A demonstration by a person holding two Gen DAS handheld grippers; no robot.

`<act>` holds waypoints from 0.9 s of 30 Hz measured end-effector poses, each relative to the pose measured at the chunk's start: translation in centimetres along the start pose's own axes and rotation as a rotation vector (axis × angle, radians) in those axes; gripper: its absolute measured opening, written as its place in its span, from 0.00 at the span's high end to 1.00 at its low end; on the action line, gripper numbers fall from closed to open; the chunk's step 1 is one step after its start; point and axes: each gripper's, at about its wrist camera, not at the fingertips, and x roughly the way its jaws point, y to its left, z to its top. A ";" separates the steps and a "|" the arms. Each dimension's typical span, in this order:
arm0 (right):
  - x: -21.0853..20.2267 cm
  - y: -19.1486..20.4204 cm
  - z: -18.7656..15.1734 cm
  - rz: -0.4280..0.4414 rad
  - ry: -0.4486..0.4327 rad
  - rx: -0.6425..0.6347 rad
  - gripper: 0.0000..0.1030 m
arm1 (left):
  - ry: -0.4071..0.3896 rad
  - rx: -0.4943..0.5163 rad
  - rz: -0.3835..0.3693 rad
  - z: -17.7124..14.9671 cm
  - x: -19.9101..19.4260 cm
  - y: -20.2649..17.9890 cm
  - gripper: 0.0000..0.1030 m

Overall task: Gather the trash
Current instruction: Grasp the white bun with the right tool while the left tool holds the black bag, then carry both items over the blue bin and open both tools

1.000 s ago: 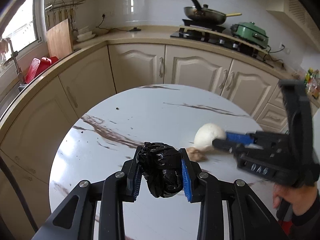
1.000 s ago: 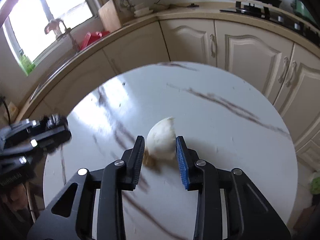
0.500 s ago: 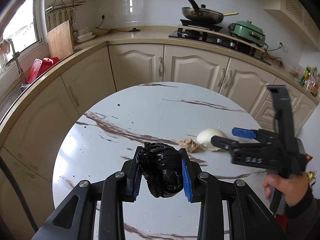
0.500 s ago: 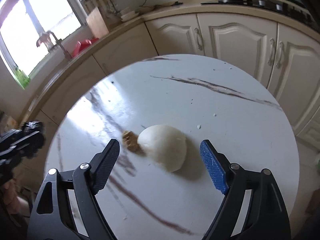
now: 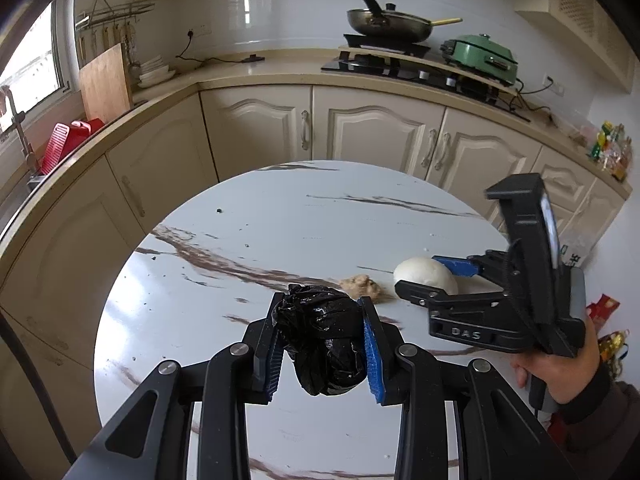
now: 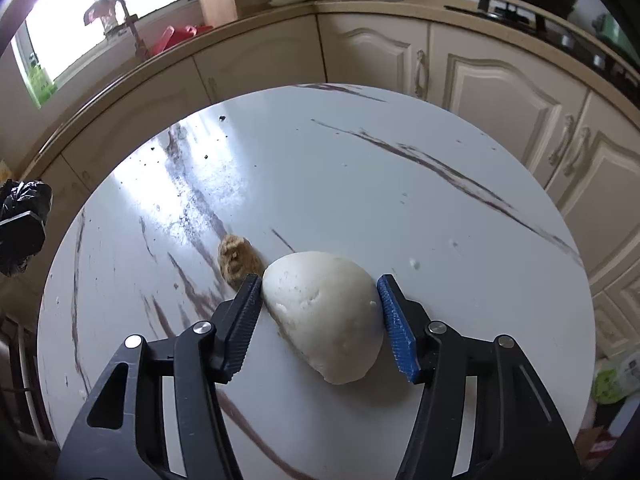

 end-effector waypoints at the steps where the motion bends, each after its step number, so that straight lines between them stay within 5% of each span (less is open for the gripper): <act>1: -0.6 -0.4 -0.3 0.016 -0.009 0.016 0.46 | -0.003 0.007 0.000 0.0 -0.2 -0.4 0.70; 7: -7.4 -2.8 -2.7 0.105 -0.120 0.103 0.46 | -0.044 0.022 -0.003 -0.7 -2.6 -4.5 0.70; 15: -20.0 -7.1 -10.7 0.091 -0.272 0.165 0.45 | -0.046 0.135 -0.127 -1.5 -3.7 -16.8 0.70; 21: -26.2 -14.3 -19.1 -0.026 -0.306 0.287 0.45 | 0.022 0.260 -0.258 -2.5 0.1 -29.3 0.70; 27: -27.7 -22.3 -26.9 -0.114 -0.279 0.447 0.45 | 0.133 0.358 -0.316 -2.6 6.9 -38.7 0.70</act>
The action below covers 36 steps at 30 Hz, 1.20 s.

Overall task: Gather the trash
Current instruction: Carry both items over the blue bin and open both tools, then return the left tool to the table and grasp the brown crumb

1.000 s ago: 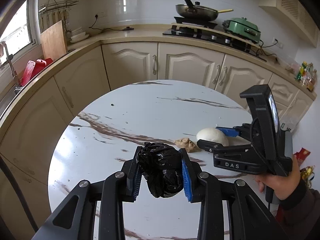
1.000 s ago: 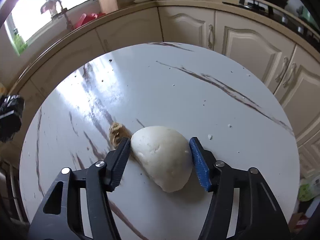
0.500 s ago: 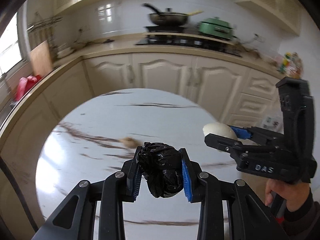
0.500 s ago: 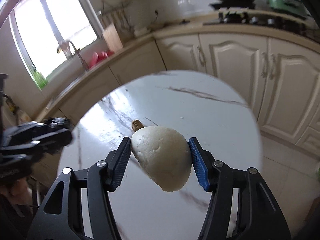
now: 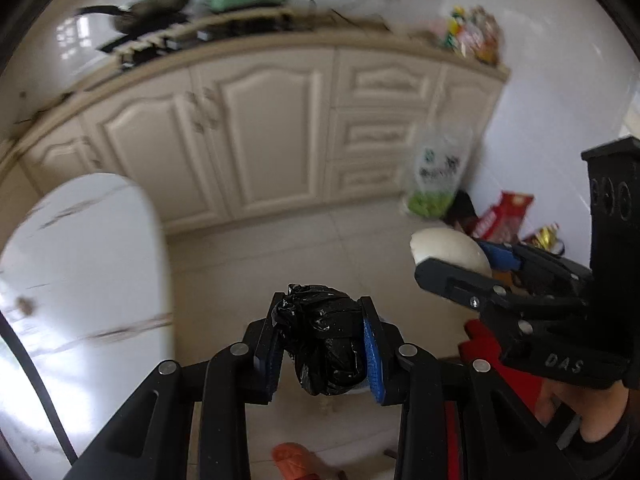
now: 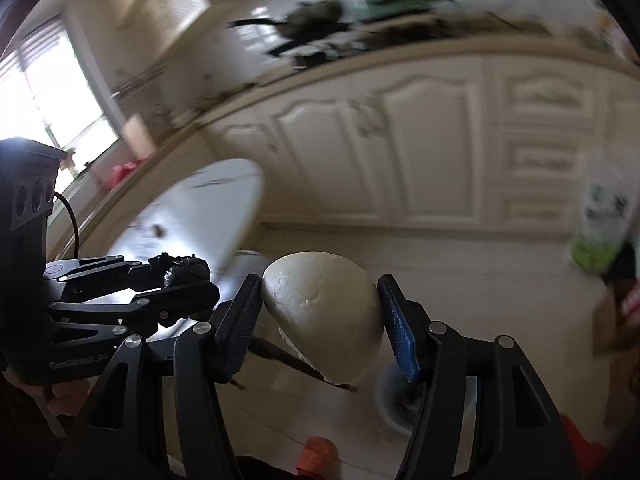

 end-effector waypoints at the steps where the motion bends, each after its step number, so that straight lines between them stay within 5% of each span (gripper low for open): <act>1: 0.1 -1.3 -0.5 -0.010 0.004 0.019 0.45 | 0.018 0.005 -0.007 0.6 1.2 -0.5 0.70; 6: 1.6 -6.8 -2.4 -0.031 0.033 0.109 0.45 | 0.073 0.032 -0.020 3.6 7.0 -3.3 0.62; 8: 2.2 -8.1 -2.8 -0.033 0.040 0.128 0.45 | 0.092 0.034 0.028 4.2 8.6 -3.7 0.40; 10: 2.5 -9.1 -3.2 -0.029 0.043 0.143 0.45 | 0.094 0.022 0.036 4.4 10.2 -3.3 0.31; 16: 4.8 -10.9 -4.2 -0.022 0.070 0.169 0.45 | 0.114 -0.016 0.076 5.4 12.5 -2.7 0.30; 25: 6.7 -11.0 -4.4 -0.013 0.055 0.192 0.43 | 0.058 -0.031 0.115 3.0 6.4 0.5 0.30; 30: 6.5 -10.3 -3.9 -0.011 -0.004 0.226 0.16 | -0.016 -0.050 0.128 0.7 0.5 3.8 0.24; 36: 6.0 -7.1 -3.8 -0.007 -0.014 0.197 0.16 | -0.088 -0.085 0.234 -2.9 -4.8 8.9 0.24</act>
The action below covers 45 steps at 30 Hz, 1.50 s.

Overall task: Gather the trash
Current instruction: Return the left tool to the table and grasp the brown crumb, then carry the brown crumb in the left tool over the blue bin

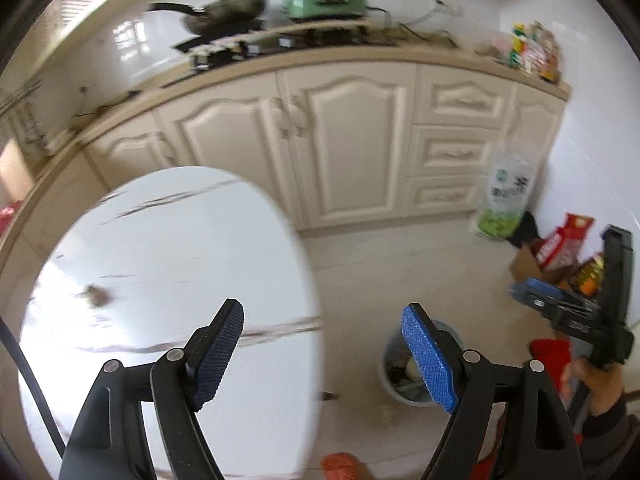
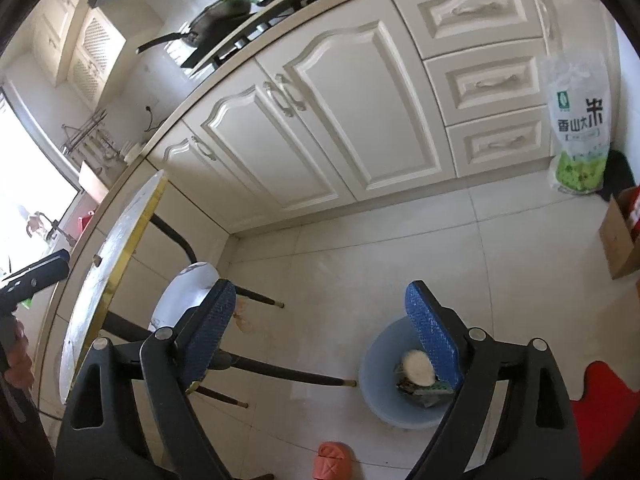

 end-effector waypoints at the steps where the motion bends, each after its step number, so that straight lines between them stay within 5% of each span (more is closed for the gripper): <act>1: -0.2 0.6 -0.2 -0.007 -0.009 -0.007 0.16 | -0.006 -0.015 0.011 -0.4 -0.4 1.0 0.24; 11: -1.9 8.8 0.0 0.013 -0.101 -0.092 0.07 | 0.015 -0.226 0.166 -3.4 -1.6 14.5 0.23; 16: -1.2 12.4 0.4 0.046 -0.092 -0.135 0.06 | 0.053 -0.414 0.152 -3.5 0.0 20.3 0.25; 21: -0.1 13.5 0.4 0.047 -0.079 -0.146 0.05 | 0.101 -0.487 0.139 -3.7 2.0 23.8 0.31; 27: 0.9 13.5 0.6 0.043 -0.056 -0.146 0.05 | 0.142 -0.510 0.141 -2.4 4.6 26.2 0.33; 29: 1.0 13.3 0.5 0.042 -0.052 -0.145 0.05 | 0.151 -0.518 0.144 -2.0 5.4 26.6 0.43; 34: 1.0 12.3 0.3 0.030 -0.050 -0.126 0.05 | 0.158 -0.506 0.162 -1.5 6.3 26.3 0.46; 38: 0.9 10.9 -0.4 0.023 -0.039 -0.098 0.05 | 0.124 -0.474 0.187 -1.4 6.7 24.6 0.70; 45: 0.7 7.7 -3.0 -0.006 -0.018 -0.043 0.05 | 0.154 -0.449 0.153 -2.4 4.5 22.2 0.72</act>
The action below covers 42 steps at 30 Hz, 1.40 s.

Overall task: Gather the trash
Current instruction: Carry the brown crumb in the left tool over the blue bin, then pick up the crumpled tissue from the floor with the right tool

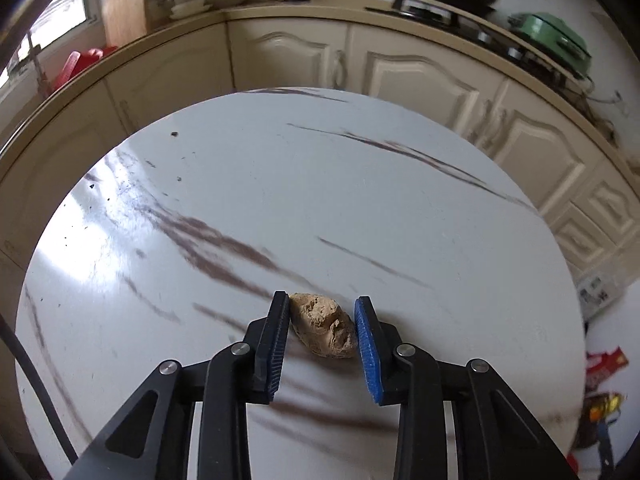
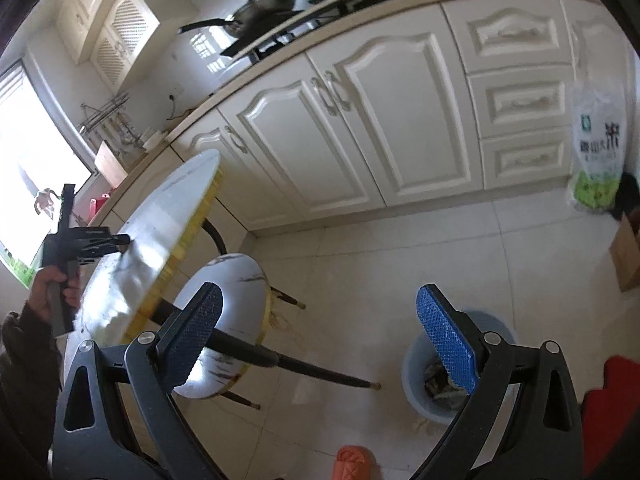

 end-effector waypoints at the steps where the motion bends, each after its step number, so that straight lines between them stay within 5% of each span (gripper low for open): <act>1: 0.0 -0.6 -0.8 -0.009 0.006 0.013 0.05 | -0.023 0.034 0.002 -0.5 -1.3 -0.7 0.72; 5: 0.1 -2.9 -4.2 -0.045 0.028 0.060 0.05 | -0.105 0.152 -0.047 -3.4 -6.6 -4.6 0.72; 10: 0.1 -6.4 -9.3 -0.098 0.057 0.152 0.05 | -0.164 0.293 -0.202 -9.0 -12.7 -10.7 0.72; 17: 1.1 -11.4 -16.7 -0.188 0.087 0.297 0.05 | -0.152 0.446 -0.329 -15.4 -13.4 -18.1 0.71; 24: 4.9 -15.4 -25.2 -0.293 0.133 0.384 0.06 | -0.045 0.528 -0.357 -17.1 -4.1 -24.4 0.71; 30: 12.4 -18.1 -33.0 -0.284 0.322 0.477 0.06 | 0.009 0.553 -0.325 -14.9 4.6 -29.9 0.71; 42: 29.0 -19.6 -42.3 -0.333 0.620 0.198 0.09 | 0.176 0.556 -0.297 -15.3 22.2 -34.7 0.71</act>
